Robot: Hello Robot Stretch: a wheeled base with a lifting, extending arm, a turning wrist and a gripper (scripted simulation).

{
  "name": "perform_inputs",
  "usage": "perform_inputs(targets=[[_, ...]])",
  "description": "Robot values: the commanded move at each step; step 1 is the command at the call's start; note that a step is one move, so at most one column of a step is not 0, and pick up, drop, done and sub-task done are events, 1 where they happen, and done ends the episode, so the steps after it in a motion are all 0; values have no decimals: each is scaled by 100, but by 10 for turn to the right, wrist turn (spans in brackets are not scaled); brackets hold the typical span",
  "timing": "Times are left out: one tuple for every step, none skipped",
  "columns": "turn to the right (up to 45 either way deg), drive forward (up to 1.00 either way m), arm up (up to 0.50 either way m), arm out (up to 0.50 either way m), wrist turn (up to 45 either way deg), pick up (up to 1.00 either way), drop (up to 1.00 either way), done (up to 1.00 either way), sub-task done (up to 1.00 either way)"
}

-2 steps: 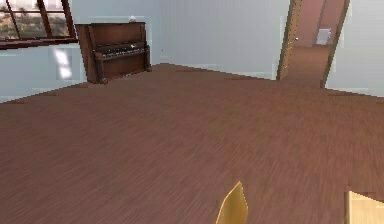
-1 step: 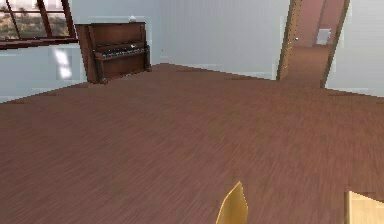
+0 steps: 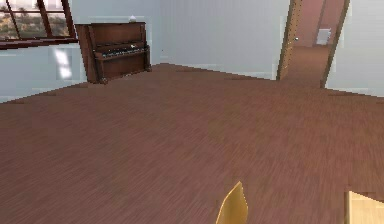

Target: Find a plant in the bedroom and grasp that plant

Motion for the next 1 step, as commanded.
perform_inputs(targets=[[0,0,0,0,450,0,0,0,0]])
